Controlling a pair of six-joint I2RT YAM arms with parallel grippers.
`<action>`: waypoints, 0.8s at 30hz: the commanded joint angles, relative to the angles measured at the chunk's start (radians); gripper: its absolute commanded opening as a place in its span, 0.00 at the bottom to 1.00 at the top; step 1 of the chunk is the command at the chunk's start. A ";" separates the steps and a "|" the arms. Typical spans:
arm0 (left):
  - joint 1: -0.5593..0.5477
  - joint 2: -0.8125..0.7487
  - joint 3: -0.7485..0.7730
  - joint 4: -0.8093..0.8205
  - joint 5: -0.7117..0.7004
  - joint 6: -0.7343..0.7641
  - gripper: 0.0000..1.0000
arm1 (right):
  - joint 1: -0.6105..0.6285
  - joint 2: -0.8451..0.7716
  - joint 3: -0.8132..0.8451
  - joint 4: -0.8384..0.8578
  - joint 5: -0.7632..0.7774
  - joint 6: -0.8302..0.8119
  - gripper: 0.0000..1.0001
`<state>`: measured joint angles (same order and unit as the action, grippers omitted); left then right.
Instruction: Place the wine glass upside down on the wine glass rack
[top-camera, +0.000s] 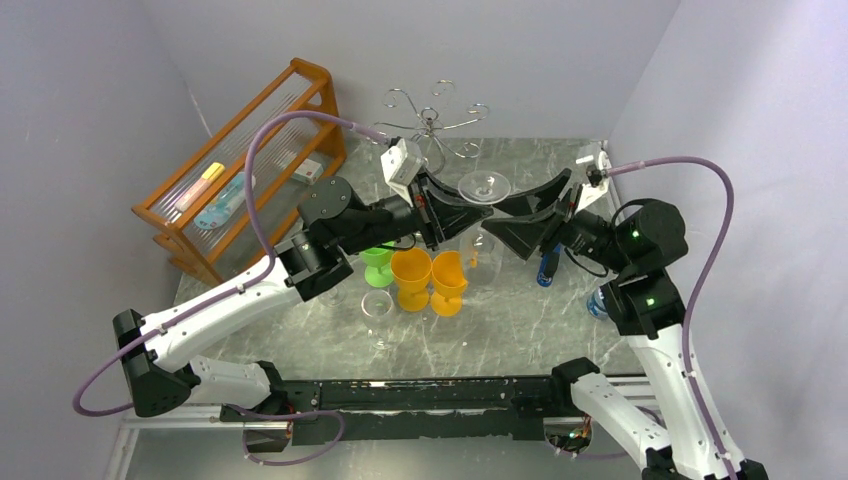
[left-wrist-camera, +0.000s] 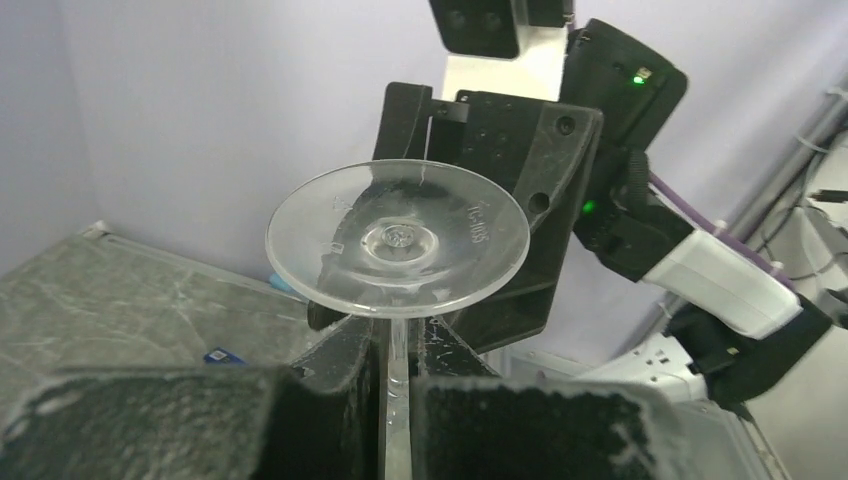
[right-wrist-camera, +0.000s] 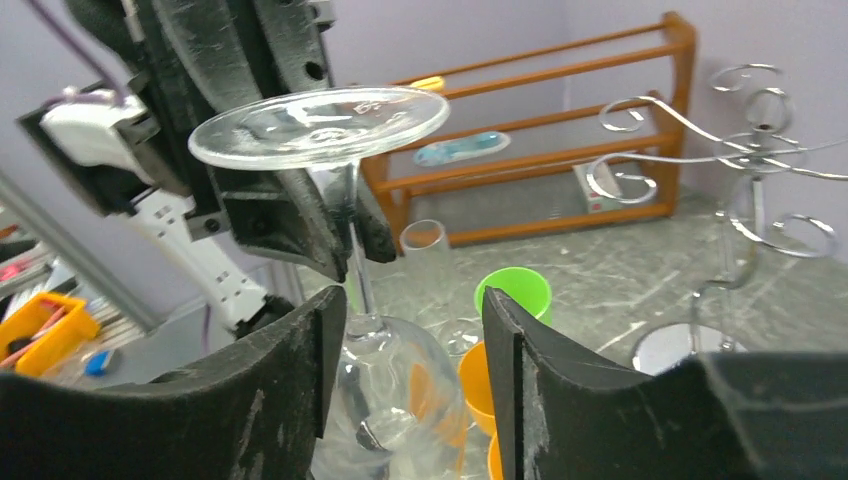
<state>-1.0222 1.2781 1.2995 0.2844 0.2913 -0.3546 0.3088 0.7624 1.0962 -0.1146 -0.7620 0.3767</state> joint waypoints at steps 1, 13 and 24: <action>-0.001 -0.021 0.023 0.048 0.135 -0.037 0.05 | 0.002 -0.019 -0.034 0.110 -0.149 0.066 0.55; -0.001 -0.013 -0.008 0.135 0.123 -0.075 0.05 | 0.001 0.018 -0.113 0.260 -0.262 0.165 0.31; -0.001 -0.002 -0.066 0.277 0.108 -0.103 0.05 | 0.001 0.045 -0.127 0.296 -0.319 0.210 0.00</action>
<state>-1.0214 1.2781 1.2293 0.3977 0.3935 -0.4362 0.3084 0.7937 0.9646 0.2005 -1.0405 0.5751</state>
